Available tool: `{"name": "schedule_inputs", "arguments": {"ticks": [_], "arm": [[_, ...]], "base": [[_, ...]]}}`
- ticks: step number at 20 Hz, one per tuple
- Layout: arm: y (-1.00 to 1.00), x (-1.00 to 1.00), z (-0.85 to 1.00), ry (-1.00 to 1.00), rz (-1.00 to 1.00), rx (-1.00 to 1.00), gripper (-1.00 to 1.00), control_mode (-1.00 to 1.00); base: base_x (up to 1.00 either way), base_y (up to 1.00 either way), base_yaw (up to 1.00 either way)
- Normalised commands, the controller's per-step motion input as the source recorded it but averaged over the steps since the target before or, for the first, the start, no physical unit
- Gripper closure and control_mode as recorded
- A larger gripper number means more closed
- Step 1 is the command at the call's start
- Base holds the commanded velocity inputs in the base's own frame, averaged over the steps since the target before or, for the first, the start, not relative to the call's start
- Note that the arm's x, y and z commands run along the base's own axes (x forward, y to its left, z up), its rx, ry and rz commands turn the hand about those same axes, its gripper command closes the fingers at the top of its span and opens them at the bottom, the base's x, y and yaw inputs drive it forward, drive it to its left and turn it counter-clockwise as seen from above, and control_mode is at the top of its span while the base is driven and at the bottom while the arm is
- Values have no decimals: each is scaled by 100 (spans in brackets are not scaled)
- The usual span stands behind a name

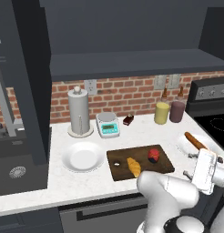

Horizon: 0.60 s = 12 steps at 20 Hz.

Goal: From the different types of pastries on the counter, select a croissant and place it on the cutting board. Then retrieve a jar of jam from the cabinet and place it alongside the croissant on the cutting board.

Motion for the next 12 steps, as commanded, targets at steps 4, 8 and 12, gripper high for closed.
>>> {"name": "schedule_inputs", "arguments": {"ticks": [4, 8, 12], "arm": [[0, -65, 97, 13, 0, 16, -100, -100], [0, -79, 95, 20, 0, 16, -100, -100], [0, -97, 82, 28, 0, 16, -100, -100]], "base": [[0, 0, 0], [0, 0, 0], [0, 0, 0]]}}
